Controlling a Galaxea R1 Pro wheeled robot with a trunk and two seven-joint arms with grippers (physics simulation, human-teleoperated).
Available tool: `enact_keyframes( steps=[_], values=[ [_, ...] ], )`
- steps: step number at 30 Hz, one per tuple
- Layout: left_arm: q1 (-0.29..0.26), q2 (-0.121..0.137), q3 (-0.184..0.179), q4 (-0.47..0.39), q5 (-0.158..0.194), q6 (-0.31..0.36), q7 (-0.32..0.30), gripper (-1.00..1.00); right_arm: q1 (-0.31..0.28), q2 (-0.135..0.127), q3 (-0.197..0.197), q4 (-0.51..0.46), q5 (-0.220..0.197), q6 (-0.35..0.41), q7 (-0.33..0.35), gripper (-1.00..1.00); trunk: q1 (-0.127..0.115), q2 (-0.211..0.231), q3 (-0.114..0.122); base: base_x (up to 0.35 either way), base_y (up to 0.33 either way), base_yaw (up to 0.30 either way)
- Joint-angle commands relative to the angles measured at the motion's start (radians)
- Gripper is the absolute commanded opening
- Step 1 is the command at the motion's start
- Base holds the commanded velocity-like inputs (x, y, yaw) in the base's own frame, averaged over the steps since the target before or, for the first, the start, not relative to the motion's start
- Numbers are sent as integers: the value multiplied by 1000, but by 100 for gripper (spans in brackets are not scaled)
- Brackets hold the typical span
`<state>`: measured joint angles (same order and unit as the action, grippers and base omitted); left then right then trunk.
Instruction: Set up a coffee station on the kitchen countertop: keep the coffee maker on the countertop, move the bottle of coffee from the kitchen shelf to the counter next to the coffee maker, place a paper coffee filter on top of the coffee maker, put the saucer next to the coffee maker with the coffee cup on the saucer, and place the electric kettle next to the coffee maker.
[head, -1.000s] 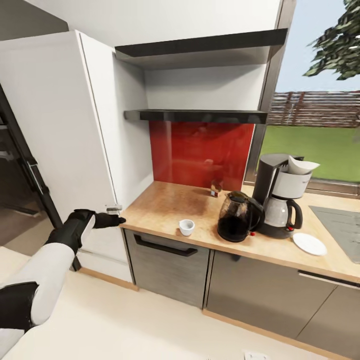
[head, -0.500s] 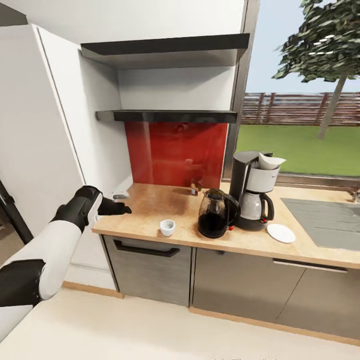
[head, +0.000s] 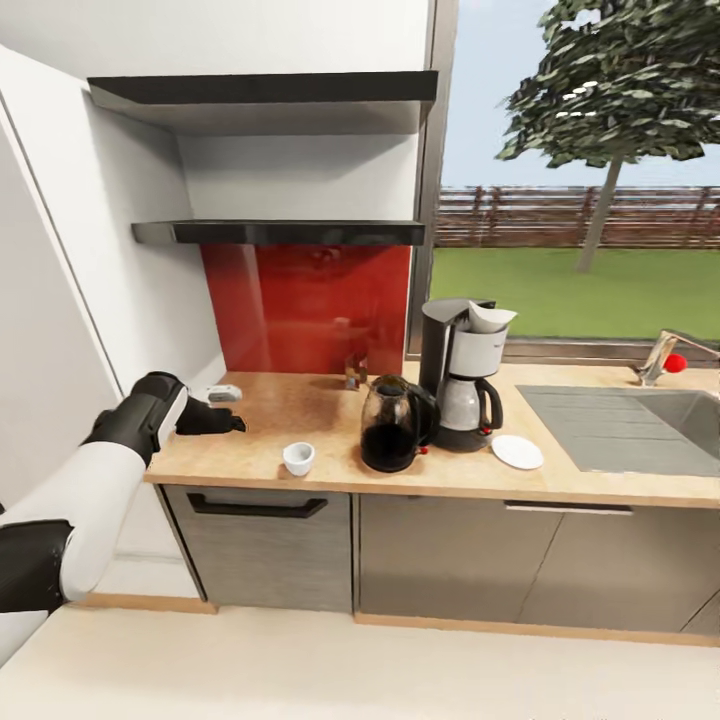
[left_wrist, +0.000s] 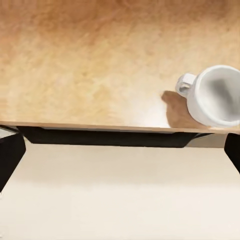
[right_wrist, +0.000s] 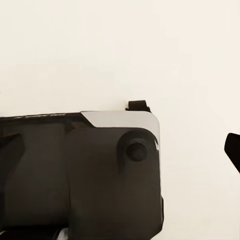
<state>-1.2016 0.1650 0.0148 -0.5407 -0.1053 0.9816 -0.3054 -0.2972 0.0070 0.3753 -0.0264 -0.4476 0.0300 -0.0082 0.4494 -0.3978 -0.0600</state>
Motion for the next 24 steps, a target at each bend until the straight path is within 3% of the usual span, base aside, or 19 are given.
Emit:
enact_keyframes(
  steps=[1, 3, 8, 15, 24],
  values=[
    [1, 4, -7, -1, -10, 3, -9, 100, -1, 1, 9, -2, -8, 3, 1, 100, 1, -2, -2, 0, 0, -39],
    [5, 13, -46, 0, -10, 4, -9, 100, 0, 4, 11, -2, -7, 2, 5, 100, 1, -2, -2, 0, 0, -16],
    [9, 20, -89, 4, -10, 5, -9, 100, 0, 5, 11, -2, -5, 2, 9, 100, 1, -2, -2, 124, 0, -5],
    [11, 22, -96, 9, -11, 5, -9, 100, 0, 4, 11, 0, -4, 1, 6, 100, 1, -2, -2, 268, 0, 0],
    [13, 22, -97, 4, -11, 5, -8, 100, 0, 5, 12, -2, -3, 2, 9, 100, 1, -2, -2, 35, 0, 0]
  ],
)
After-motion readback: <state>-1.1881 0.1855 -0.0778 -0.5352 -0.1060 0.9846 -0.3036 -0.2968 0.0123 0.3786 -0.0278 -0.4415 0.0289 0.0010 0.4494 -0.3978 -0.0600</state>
